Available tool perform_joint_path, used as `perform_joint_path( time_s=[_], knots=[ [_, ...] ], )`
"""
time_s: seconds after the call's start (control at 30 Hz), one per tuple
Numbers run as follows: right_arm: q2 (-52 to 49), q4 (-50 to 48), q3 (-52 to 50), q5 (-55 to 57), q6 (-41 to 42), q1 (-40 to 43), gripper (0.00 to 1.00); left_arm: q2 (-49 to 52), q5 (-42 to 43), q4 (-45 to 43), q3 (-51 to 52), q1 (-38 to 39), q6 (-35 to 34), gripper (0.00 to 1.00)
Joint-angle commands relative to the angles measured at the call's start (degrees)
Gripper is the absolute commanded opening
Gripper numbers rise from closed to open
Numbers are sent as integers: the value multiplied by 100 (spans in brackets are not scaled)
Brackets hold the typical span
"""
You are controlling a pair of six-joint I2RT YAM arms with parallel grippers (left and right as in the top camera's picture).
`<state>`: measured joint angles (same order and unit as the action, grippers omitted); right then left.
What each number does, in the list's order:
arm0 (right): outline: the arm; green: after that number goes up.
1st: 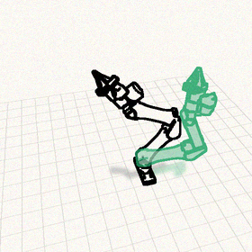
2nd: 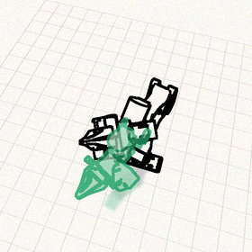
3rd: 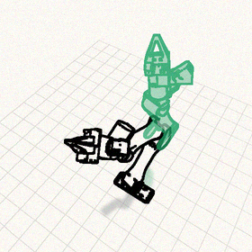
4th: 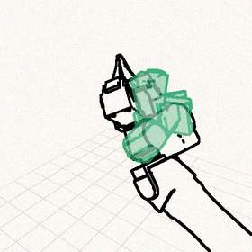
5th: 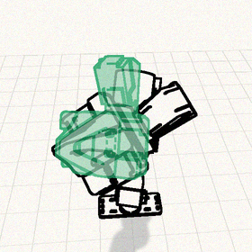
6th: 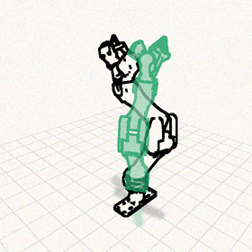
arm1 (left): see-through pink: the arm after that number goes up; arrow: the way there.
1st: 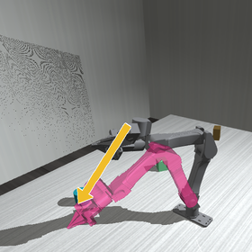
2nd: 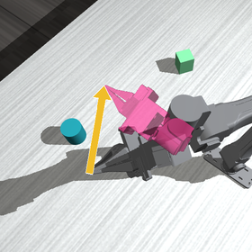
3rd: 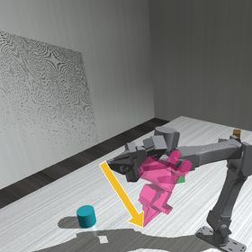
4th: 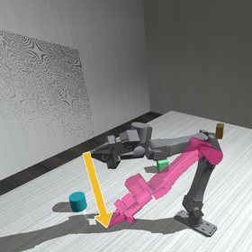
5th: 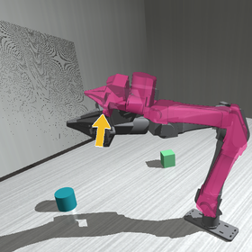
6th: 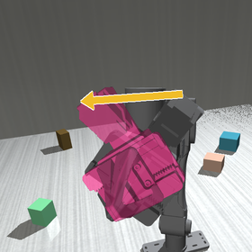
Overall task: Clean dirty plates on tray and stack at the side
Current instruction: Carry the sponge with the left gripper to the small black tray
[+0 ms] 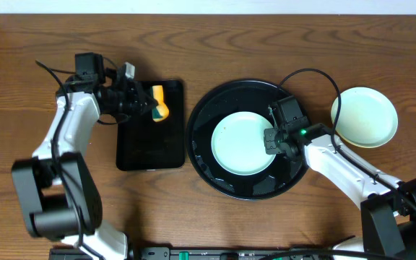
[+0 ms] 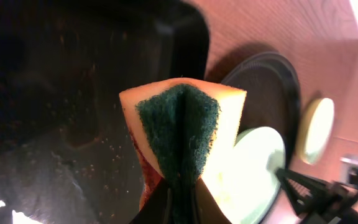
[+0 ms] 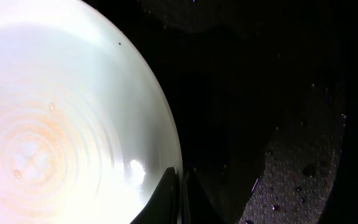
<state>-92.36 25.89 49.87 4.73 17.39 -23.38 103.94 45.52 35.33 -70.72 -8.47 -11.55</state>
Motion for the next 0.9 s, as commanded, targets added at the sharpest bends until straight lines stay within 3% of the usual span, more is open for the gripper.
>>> perform_joint_path(
  time_s=[0.0, 0.27, 0.6, 0.87],
  knots=[
    [-13, 7, 9, 122, 39, -22, 1, 391, 1023, -2, 0, -170, 168, 7],
    [-13, 7, 9, 122, 39, -22, 1, 1128, 962, -4, 0, -306, 170, 8],
    [-13, 4, 9, 122, 37, -22, 1, 1290, -992, 310, 0, -358, 166, 7],
    [-13, 7, 9, 122, 37, -22, 1, 1237, -1093, 319, -2, -385, 166, 7]
  ],
)
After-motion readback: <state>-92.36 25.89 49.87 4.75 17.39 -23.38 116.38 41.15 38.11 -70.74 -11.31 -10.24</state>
